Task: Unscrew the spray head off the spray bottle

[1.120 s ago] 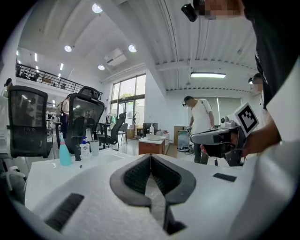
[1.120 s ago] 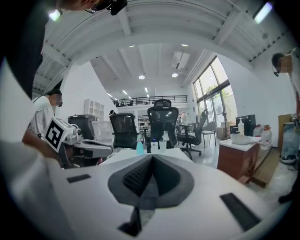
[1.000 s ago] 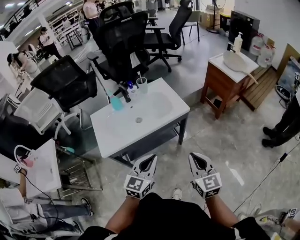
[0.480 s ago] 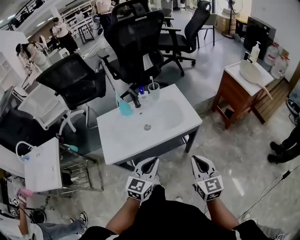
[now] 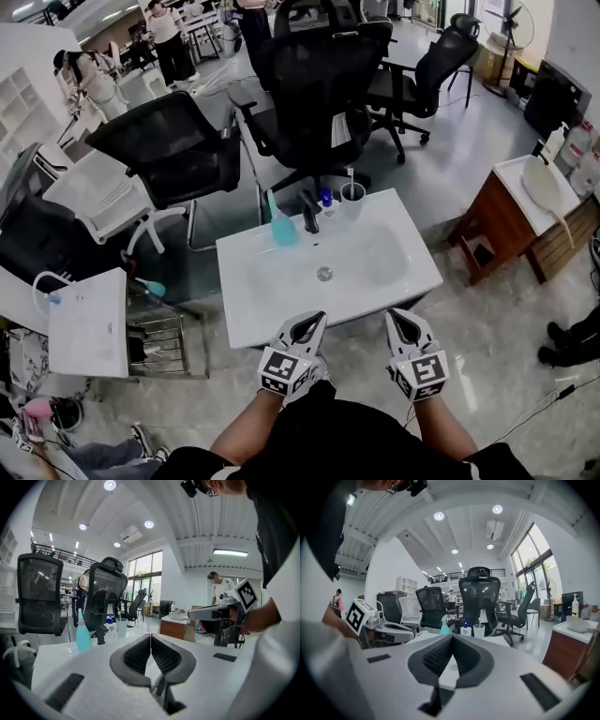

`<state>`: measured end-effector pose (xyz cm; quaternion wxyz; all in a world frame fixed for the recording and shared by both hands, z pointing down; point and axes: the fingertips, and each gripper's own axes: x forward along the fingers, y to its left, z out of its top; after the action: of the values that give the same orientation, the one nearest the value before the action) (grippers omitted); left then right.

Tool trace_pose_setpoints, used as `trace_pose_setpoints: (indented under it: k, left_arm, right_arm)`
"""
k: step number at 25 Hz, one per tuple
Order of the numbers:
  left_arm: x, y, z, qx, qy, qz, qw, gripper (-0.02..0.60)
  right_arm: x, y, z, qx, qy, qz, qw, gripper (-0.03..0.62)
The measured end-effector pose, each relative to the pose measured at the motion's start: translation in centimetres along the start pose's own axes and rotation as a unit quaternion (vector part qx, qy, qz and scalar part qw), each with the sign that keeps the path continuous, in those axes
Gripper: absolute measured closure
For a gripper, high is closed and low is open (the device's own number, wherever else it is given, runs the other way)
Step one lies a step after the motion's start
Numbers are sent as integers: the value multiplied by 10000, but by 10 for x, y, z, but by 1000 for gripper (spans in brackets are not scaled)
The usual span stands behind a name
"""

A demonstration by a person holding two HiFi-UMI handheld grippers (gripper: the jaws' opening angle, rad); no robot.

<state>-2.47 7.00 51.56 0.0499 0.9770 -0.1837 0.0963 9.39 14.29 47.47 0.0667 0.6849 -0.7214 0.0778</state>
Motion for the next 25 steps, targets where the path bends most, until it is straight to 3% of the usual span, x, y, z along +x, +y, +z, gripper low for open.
trace_pose_setpoints:
  k: [6,12,25]
  left_arm:
    - [5,72,14,-229,-99,227,9994,568]
    - [11,128,16,-164,-36,340,9993,568]
    - [18,183,11,-230,-56,535,9983,568]
  right_arm:
    - [68,14,14,-56,99,231,9997,589]
    - [131,25,28,-124,77,375,9992,589]
    - [187,37,30,-181,216,563,9980,589]
